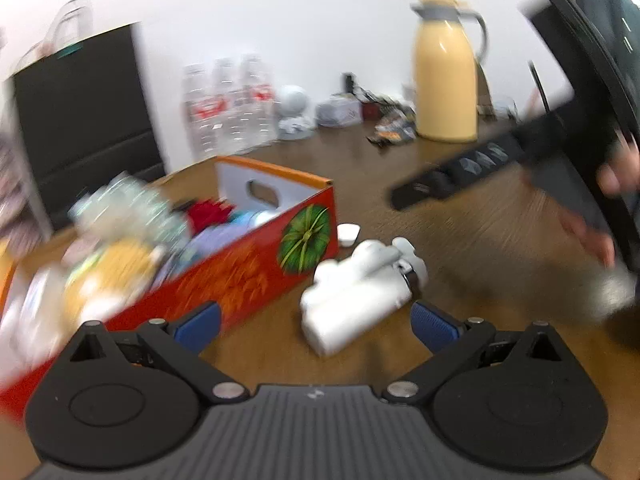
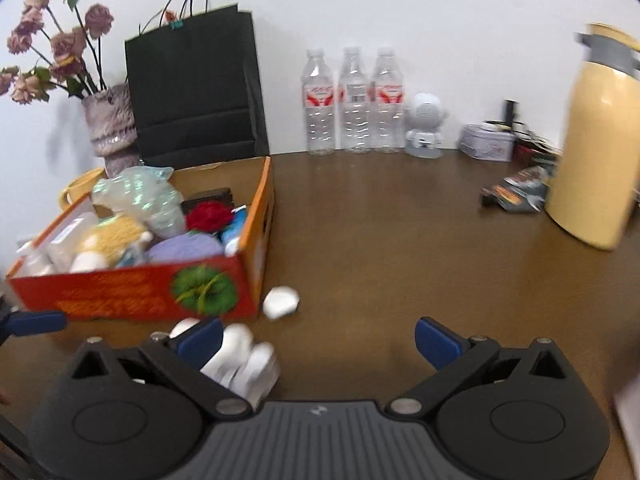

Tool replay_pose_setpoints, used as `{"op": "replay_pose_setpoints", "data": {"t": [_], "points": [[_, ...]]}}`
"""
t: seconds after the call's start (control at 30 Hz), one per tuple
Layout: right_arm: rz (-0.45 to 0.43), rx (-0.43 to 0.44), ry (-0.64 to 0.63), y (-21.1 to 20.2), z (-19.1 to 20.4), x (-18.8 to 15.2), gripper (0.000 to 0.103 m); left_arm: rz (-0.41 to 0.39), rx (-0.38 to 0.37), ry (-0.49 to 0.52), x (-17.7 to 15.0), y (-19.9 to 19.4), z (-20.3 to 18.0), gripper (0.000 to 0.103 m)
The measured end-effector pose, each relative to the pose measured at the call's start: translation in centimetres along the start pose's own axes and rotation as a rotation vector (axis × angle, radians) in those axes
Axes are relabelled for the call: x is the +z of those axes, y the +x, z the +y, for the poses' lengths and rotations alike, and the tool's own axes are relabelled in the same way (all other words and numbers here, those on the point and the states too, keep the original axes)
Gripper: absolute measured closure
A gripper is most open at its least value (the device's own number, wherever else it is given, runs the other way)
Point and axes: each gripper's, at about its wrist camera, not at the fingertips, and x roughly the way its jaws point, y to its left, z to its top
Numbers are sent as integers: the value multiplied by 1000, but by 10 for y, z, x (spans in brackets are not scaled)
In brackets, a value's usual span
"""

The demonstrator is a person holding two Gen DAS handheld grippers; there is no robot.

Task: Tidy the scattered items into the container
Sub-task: 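Move both tools back toward the white device and small white pieces, then grasp the white device with the left gripper while the right grasps a small white piece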

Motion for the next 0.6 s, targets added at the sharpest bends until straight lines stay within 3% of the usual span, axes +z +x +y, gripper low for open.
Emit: {"op": "replay_pose_setpoints", "data": {"t": [0.13, 0.23, 0.3, 0.4, 0.6], "points": [[44, 97, -94, 51, -10, 20, 17, 16, -78, 50, 11, 31, -3, 0], [125, 168, -126, 78, -13, 20, 25, -20, -103, 122, 7, 37, -11, 1], [152, 204, -163, 86, -10, 16, 26, -34, -128, 172, 3, 40, -16, 14], [136, 233, -222, 90, 1, 15, 28, 1, -188, 173, -1, 47, -18, 28], [111, 308, -252, 94, 12, 13, 32, 37, -207, 76, -12, 38, -9, 39]]}}
